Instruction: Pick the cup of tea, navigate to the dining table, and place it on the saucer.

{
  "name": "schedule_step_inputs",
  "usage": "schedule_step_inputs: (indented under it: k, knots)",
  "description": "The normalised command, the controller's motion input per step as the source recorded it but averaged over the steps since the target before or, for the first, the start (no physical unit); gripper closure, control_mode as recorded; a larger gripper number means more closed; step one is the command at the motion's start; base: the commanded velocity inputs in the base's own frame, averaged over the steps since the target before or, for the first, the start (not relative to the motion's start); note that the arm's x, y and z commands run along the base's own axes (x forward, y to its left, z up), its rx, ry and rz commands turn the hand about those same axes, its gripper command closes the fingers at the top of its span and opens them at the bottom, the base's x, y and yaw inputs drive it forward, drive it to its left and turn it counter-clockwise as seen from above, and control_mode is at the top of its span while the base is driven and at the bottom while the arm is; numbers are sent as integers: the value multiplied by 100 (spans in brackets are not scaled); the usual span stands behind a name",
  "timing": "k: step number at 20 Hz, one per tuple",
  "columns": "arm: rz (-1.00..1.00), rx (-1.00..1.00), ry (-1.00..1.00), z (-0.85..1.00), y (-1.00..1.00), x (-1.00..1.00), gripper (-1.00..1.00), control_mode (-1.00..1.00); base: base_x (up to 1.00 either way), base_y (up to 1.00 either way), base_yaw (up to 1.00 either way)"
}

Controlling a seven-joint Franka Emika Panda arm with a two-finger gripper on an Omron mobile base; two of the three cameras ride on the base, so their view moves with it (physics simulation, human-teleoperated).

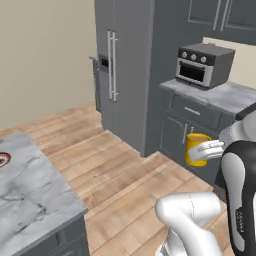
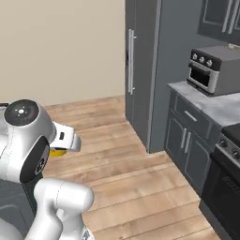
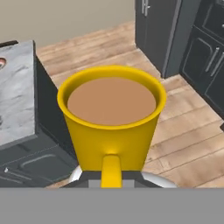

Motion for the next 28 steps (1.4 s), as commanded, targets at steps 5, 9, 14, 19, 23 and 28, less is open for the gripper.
schedule_step_inputs:
  k: [5, 9, 14, 19, 23, 28]
  knots:
    - [0, 0, 0, 0, 0, 0, 100, 100, 100, -16, 50]
    - [0, 0, 0, 0, 0, 0, 100, 100, 100, -5, 58]
    - [0, 0, 0, 0, 0, 0, 100, 100, 100, -1, 62]
    - [0, 0, 0, 0, 0, 0, 100, 100, 100, 0, 72]
    - [0, 0, 0, 0, 0, 0, 100, 100, 75, -9, 78]
    - [0, 0, 0, 0, 0, 0, 100, 100, 21, -8, 90]
